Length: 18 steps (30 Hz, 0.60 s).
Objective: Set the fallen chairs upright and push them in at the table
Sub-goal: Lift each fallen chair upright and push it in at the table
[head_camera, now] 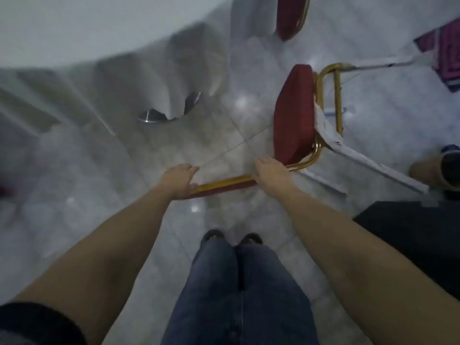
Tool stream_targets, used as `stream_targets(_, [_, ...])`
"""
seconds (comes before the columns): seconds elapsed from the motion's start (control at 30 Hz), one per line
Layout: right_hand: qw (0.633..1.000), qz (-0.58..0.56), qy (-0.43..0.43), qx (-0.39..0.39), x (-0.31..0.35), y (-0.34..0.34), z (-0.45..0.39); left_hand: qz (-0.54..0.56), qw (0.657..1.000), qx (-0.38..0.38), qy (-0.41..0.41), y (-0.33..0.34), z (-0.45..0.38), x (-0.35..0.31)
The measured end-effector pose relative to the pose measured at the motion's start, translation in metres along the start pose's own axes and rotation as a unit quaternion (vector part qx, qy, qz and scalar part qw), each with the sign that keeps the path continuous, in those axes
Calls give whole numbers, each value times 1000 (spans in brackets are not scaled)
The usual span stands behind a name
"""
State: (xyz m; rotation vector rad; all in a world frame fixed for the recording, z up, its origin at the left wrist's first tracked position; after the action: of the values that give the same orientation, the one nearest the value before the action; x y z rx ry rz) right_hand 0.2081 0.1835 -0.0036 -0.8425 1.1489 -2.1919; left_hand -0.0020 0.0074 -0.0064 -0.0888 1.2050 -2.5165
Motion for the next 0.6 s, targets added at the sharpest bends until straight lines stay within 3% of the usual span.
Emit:
stream_targets(0.17, [995,36,-51,72,-8,91,-35,14,999,17,-36,95,-46,6])
stream_targets(0.3, [995,61,-71,35,-25,137,-57,61,995,14,-73,147,-72,17])
stream_targets(0.4, [995,61,-82,3,-30,145,-70,89,991,-22,-97,164,-83,24])
stream_targets(0.6, [991,106,-74,29,-22,122,-65,26,996,-59,-64,148,-66,24])
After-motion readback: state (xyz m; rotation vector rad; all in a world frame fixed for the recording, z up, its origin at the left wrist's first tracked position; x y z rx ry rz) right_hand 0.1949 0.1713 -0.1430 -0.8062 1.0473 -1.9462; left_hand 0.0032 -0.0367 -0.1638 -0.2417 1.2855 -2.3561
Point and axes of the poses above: each hand's wrist, its own z-axis away from the middle knuckle, its own y-axis out of the palm, x = y × z, the point moved 1 cm from there along -z, towards the middle knuckle, and after that the axes turned 10 degrees about -z, right-handed, at the moved point
